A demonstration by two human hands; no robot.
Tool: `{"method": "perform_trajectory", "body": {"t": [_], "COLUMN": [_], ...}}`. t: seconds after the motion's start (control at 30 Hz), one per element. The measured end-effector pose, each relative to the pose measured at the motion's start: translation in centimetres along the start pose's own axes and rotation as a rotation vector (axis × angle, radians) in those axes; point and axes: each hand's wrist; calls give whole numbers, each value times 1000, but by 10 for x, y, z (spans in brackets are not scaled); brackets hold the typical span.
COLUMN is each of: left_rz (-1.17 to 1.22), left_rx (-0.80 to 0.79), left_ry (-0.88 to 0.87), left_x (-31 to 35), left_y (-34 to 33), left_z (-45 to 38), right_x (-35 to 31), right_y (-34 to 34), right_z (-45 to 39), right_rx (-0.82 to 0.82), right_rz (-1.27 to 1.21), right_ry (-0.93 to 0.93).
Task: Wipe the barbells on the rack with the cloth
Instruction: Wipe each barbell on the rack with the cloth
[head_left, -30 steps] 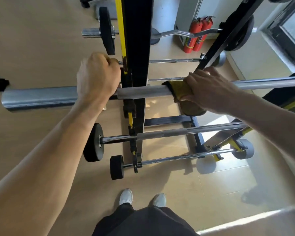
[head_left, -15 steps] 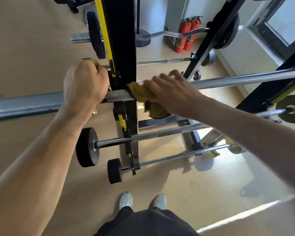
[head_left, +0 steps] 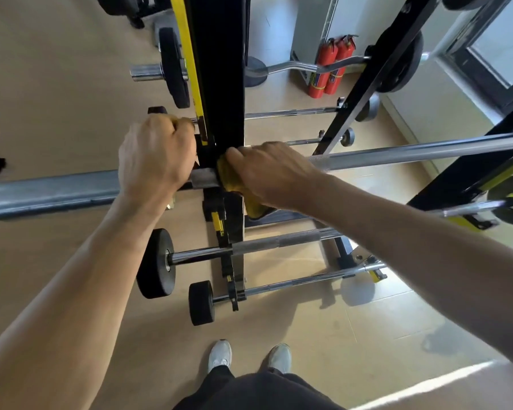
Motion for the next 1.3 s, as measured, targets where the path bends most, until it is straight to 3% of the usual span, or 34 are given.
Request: {"method": "perform_trajectory", "body": {"t": [0.1, 0.33, 0.43, 0.63, 0.8, 0.97, 1.1, 1.3], "left_rz": [-7, 99, 151, 0, -25, -89, -171, -168], "left_rx": [8, -29, -65, -98, -60, -24, 18, 16], "left_ry": [-17, 20, 6, 69, -5, -40, -133, -191], "left_x": [2, 5, 4, 8, 4, 5, 3, -1], "left_y": [1, 3, 3, 1, 1, -1, -7, -6], "left_z": [4, 2, 0, -3, 1, 2, 4, 5], "right_x": [10, 80, 66, 1, 24, 83, 58, -1], "right_y": [-3, 16, 16, -2, -1, 14, 19, -1], "right_z": [18, 66, 48, -2, 27, 73, 47, 7], "right_rx": [54, -58, -40, 60, 22, -28, -125, -1], "right_rz": [-51, 25, 45, 57, -150, -24, -13, 27], "right_ry": [-58, -149, -44, 63, -77, -231, -161, -31]}}
Point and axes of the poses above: each hand's wrist, its own z-axis away from the middle knuckle, its own y-axis out of the back of the hand, x = y × z, and after that the axes turned 9 degrees about -y, right-handed
